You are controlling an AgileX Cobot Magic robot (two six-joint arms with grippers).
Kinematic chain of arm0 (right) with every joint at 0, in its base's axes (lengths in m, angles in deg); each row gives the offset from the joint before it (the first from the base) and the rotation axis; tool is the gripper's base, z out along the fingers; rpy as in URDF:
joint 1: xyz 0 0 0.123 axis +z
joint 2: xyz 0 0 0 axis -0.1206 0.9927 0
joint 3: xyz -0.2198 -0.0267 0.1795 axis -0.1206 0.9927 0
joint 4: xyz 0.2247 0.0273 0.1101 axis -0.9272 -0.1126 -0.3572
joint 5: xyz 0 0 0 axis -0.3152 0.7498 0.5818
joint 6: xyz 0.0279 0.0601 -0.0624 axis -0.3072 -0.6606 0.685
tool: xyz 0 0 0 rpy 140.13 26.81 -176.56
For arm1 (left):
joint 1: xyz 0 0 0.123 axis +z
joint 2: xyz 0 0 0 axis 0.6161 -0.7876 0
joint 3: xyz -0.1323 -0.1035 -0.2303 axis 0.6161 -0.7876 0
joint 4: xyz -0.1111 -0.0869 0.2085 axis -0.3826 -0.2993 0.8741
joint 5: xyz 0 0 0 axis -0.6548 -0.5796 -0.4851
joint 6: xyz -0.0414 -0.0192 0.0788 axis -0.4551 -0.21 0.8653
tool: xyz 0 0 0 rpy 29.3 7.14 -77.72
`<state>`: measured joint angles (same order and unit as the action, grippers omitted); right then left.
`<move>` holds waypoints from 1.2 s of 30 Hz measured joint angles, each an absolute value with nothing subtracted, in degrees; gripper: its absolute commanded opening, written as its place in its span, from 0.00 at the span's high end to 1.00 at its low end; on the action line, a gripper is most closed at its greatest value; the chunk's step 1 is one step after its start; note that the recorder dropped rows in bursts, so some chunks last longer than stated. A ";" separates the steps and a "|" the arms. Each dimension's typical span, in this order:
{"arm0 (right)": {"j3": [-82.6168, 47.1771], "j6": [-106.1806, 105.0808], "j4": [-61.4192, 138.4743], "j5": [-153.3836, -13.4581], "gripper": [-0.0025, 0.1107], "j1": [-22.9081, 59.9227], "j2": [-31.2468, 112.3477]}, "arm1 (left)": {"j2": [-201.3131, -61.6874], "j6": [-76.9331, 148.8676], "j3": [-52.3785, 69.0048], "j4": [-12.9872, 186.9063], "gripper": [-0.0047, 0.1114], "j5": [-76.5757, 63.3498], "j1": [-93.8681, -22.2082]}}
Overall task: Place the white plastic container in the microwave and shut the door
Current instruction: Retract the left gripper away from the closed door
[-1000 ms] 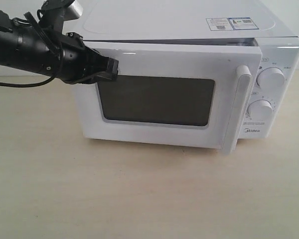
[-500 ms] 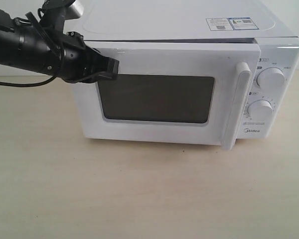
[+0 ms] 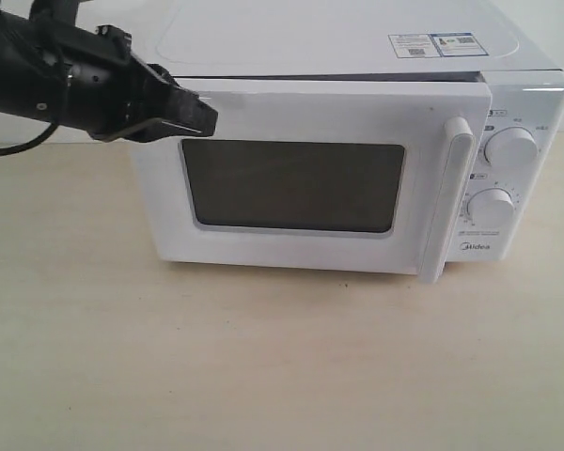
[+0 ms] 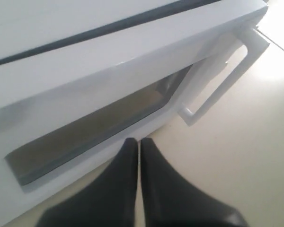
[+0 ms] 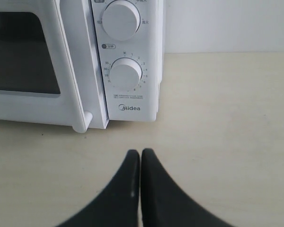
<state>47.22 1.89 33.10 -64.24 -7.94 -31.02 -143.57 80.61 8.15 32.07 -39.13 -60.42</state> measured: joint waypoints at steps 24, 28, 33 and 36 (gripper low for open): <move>47.22 1.67 33.10 -79.79 0.98 -7.94 -31.02 | -109.29 78.15 -10.13 42.81 0.92 -36.45 -60.42; 47.22 1.60 33.10 -87.19 0.98 -7.94 -31.02 | -109.31 78.15 -10.17 47.23 0.92 -36.48 -60.42; 47.22 0.04 33.10 -93.08 0.98 -7.94 -31.02 | -109.31 78.15 -10.17 48.15 0.92 -36.48 -60.42; 47.22 -2.87 33.10 -94.98 0.98 -7.94 -31.02 | -109.31 78.15 -10.17 48.28 0.92 -36.48 -60.42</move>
